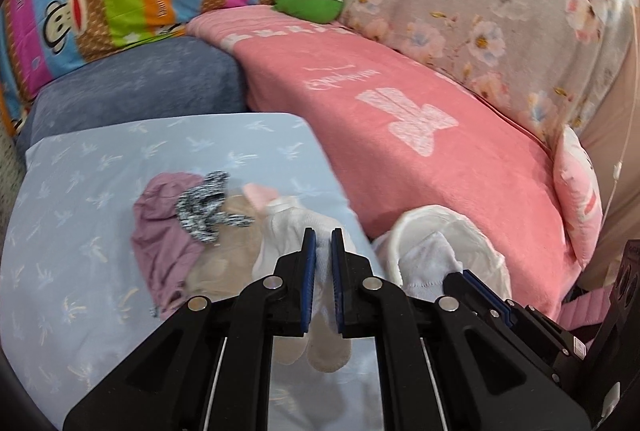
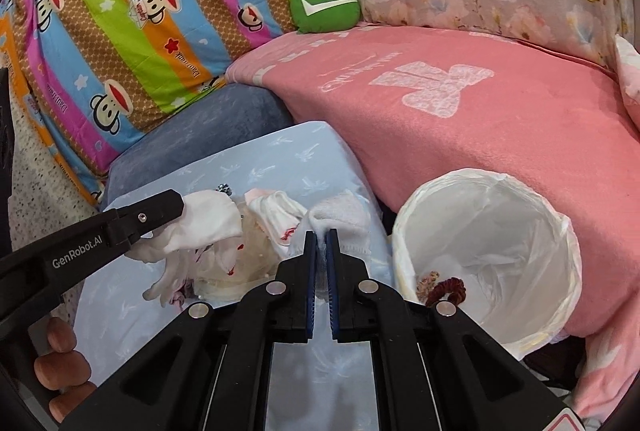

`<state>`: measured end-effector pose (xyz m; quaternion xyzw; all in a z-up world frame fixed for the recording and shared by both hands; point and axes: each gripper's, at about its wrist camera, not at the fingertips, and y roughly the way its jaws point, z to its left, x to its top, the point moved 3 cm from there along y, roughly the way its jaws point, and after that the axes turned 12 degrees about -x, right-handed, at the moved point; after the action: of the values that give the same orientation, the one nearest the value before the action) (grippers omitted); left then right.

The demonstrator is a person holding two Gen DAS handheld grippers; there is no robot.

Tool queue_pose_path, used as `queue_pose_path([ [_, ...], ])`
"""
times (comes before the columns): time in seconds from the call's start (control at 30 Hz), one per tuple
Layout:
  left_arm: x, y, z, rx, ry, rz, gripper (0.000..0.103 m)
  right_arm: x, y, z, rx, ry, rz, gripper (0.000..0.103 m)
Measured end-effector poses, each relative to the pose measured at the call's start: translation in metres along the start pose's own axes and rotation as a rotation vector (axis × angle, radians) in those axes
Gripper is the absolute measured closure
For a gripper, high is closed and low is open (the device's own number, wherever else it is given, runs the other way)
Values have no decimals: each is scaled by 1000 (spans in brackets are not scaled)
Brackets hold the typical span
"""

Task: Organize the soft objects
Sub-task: 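Carry the glove and sock over the wastebasket and open both tools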

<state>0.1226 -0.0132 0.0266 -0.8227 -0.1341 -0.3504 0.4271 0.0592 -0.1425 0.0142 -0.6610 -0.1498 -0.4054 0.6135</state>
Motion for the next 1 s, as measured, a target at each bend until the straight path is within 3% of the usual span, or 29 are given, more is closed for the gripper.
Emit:
queue_pose_path([
  [0.47,-8,56,-88,-128,116,96,95,3,-3,-110,-122,159,-8,98],
  [0.9,-14,79,-124,-214,150,141,94,-5,5,-145,-160,215,7,98],
  [0.93,-14,80,-126,-218,157,146,92,-4,6,-145,-161,216,8,98],
  [1.0,-13,85,-127,-221,153,165,79,-4,8,-147,-161,219,10,98],
])
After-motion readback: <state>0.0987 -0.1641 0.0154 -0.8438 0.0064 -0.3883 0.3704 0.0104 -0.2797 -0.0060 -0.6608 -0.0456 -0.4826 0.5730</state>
